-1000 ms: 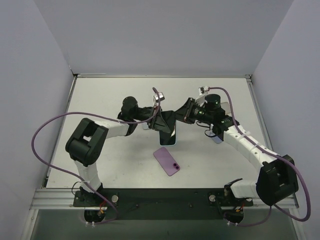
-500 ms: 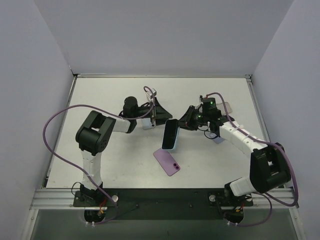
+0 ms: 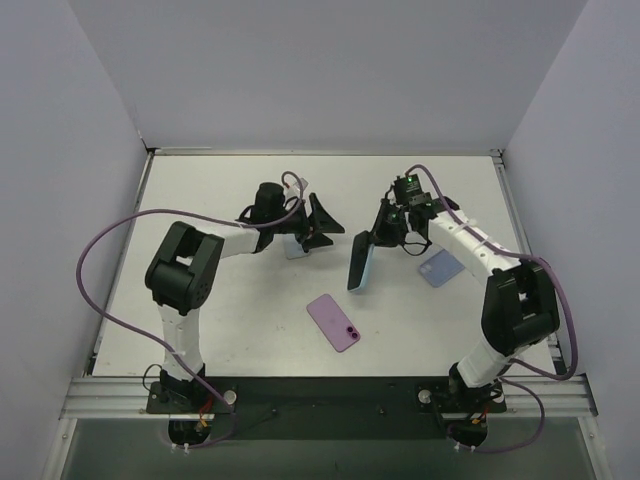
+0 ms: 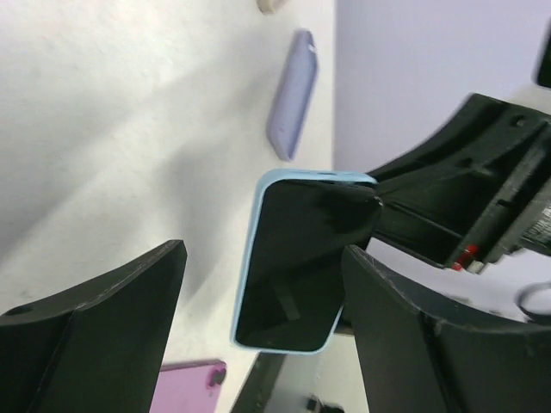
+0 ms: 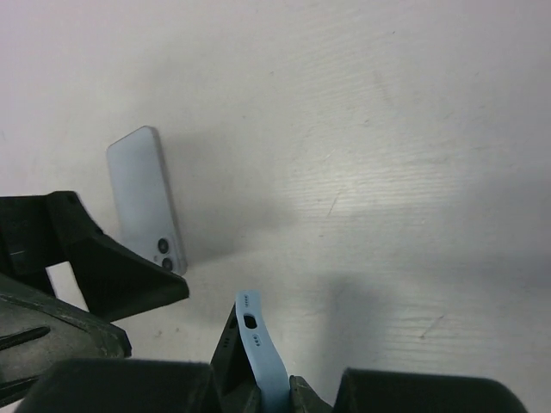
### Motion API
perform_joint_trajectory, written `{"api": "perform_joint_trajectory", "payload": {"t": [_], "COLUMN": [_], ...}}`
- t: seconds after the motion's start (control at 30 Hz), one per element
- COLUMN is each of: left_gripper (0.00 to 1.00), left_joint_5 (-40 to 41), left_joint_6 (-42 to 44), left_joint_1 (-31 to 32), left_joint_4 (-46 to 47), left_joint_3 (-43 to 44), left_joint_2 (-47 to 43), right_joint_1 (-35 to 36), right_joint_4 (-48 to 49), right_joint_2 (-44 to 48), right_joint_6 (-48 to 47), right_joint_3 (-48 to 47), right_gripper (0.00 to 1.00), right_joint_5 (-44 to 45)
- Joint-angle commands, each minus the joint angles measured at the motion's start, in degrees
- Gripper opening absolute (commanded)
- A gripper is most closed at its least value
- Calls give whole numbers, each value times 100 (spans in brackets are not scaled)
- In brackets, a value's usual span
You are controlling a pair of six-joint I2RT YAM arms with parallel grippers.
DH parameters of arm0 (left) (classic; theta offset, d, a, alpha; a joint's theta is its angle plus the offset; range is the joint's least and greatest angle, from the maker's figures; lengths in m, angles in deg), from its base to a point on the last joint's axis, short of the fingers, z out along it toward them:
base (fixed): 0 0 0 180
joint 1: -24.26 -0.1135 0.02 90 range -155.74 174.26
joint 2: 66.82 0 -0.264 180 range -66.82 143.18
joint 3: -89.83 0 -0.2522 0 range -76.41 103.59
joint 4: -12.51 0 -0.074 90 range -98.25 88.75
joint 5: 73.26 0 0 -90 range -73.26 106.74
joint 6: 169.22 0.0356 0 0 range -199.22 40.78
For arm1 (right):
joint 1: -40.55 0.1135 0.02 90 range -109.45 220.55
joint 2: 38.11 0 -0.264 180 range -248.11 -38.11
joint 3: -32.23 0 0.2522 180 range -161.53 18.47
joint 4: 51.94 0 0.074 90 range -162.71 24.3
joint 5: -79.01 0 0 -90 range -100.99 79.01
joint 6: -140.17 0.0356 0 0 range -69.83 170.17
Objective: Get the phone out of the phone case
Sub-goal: Remove the phone case from the phone.
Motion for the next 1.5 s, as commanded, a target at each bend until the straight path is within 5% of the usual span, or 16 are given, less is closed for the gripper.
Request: {"api": "perform_joint_trajectory", "payload": {"t": [0.0, 0.17, 1.47], "left_gripper": [83, 82, 84], "left_joint_5": [1167, 1713, 2118], "left_joint_6": [1242, 1339, 1111], "left_joint_1": [10, 10, 388], "left_joint_4": [-2377, -3223, -4208], "left_joint_3": [769, 910, 1253], "left_joint_2": [-647, -832, -542], "right_joint_1": [30, 214, 961], "right_joint_4": [-1209, -1589, -1378], "right_joint_2": [-266, -828, -2623], "right_joint_6": [-745, -1018, -1036], "right_joint_3": [-874, -1174, -58], "right_gripper": [0, 0, 18], "right_joint_5": [996, 1533, 1437]}}
